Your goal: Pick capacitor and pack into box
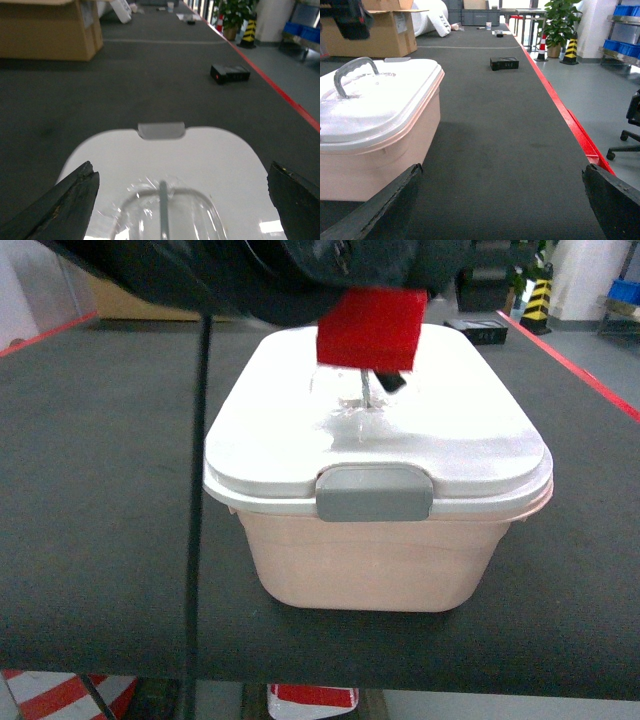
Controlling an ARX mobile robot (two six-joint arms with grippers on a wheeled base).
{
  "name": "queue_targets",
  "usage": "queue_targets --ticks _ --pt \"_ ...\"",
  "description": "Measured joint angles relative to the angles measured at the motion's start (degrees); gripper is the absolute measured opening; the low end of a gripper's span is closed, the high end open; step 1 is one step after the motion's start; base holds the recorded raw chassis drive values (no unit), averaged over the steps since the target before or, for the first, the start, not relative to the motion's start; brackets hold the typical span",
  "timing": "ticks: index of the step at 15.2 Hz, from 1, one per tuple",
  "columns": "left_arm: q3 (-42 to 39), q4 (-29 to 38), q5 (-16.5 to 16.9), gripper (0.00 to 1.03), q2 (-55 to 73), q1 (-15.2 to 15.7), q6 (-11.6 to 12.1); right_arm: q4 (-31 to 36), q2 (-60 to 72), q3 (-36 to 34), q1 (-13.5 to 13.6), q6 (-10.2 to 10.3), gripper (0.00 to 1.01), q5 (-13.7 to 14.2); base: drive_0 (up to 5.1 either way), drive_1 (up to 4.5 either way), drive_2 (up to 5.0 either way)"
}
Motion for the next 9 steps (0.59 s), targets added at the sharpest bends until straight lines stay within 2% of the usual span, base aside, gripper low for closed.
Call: queue_targets --ticks 2,3,5,6,7,8,9 --pt "-2.32 2.4 -0.96 0.98 -4.33 1.79 1.92 0.0 0.0 0.0 0.0 0.0 0.98 -0.02 0.0 0.0 0.0" --pt "-4.79 4.59 -2.25 0.98 -6.1 3.02 3.8 0.02 0.0 0.0 0.0 0.0 0.98 -0.02 0.0 0.0 0.0" --pt "-13.0 11.67 -4.66 0.98 -10.93 6.62 10.01 0.0 0.0 0.0 0.0 0.0 0.98 -0.02 0.0 0.0 0.0" --pt "-17.86 12.79 -5.42 0.98 -15.15 8.7 11.67 0.0 0.0 0.0 0.0 0.0 0.98 -0.02 0.0 0.0 0.0" --pt "-21.73 14.05 -6.19 0.98 -18.84 10.32 12.17 0.0 0.0 0.0 0.0 0.0 0.98 -0.02 0.0 0.0 0.0" --pt "-33.0 15.5 -8.31 0.98 -29.92 14.8 12.98 0.0 0.0 0.0 0.0 0.0 0.98 -0.02 0.0 0.0 0.0" --pt "-37.4 16.11 -8.74 0.98 -33.97 15.85 13.44 0.0 0.0 0.0 0.0 0.0 0.98 -0.02 0.0 0.0 0.0"
